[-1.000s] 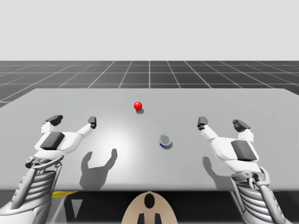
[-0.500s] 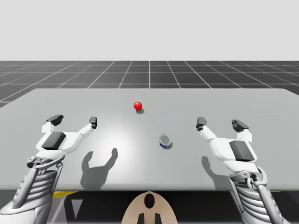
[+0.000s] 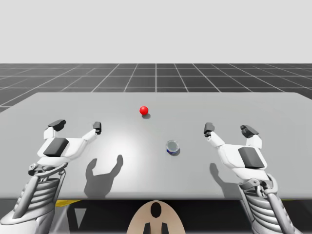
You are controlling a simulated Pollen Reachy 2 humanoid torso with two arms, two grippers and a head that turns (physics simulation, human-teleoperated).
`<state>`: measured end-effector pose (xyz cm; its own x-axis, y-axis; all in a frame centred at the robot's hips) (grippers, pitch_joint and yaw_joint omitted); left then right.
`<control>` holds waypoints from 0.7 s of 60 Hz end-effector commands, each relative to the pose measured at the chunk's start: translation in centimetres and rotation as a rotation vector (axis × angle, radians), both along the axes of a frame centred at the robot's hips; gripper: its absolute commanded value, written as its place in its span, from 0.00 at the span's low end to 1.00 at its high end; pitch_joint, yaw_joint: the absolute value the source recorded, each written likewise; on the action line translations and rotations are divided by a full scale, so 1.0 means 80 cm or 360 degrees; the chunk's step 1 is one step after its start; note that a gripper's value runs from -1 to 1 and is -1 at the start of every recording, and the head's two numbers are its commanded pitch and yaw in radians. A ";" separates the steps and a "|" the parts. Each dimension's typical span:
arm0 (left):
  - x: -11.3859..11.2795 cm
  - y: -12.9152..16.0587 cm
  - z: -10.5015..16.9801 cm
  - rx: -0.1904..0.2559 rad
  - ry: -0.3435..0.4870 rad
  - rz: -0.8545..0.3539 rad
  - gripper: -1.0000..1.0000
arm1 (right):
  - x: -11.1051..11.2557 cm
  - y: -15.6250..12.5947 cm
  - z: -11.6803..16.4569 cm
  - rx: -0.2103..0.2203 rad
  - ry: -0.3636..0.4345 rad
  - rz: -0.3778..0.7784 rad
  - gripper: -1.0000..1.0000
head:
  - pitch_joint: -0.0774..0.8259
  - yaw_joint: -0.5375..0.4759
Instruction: Watch the red light. When it turns green, pick up the object.
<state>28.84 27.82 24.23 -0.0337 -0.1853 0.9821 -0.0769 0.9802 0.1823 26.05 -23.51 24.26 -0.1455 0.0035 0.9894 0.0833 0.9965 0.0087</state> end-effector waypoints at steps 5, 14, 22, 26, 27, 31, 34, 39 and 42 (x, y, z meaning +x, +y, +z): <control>0.000 0.000 0.000 0.0004 -0.0002 0.0002 0.00 | -0.001 0.005 -0.002 0.0035 0.0005 0.0004 0.00 | 0.55 0.63; 0.000 0.000 0.000 0.0005 -0.0005 0.0003 0.00 | -0.001 0.005 -0.002 0.0034 0.0004 0.0005 0.00 | 0.55 0.63; 0.000 0.000 0.000 0.0006 -0.0016 0.0006 0.00 | -0.001 0.005 -0.002 0.0031 0.0002 0.0007 0.00 | 0.55 0.63; 0.000 0.000 0.000 0.0005 -0.0022 0.0006 0.00 | -0.001 0.005 -0.002 0.0030 0.0000 0.0008 0.00 | 0.55 0.63; 0.000 0.000 0.000 0.0005 -0.0023 0.0006 0.00 | -0.001 0.005 -0.002 0.0030 0.0000 0.0008 0.00 | 0.55 0.63; 0.000 0.000 0.000 -0.0008 -0.0028 -0.0005 0.00 | -0.001 0.005 -0.003 0.0027 -0.0002 0.0007 0.00 | 0.55 0.63; 0.000 0.001 0.000 -0.0010 -0.0029 -0.0005 0.00 | -0.001 0.005 -0.003 0.0021 -0.0005 0.0006 0.00 | 0.55 0.63; -0.001 0.001 0.000 -0.0013 -0.0030 -0.0008 0.00 | -0.001 0.006 -0.004 0.0017 -0.0008 0.0007 0.00 | 0.55 0.63; -0.001 0.001 0.000 -0.0013 -0.0030 -0.0009 0.00 | -0.001 0.006 -0.004 0.0016 -0.0008 0.0007 0.00 | 0.55 0.63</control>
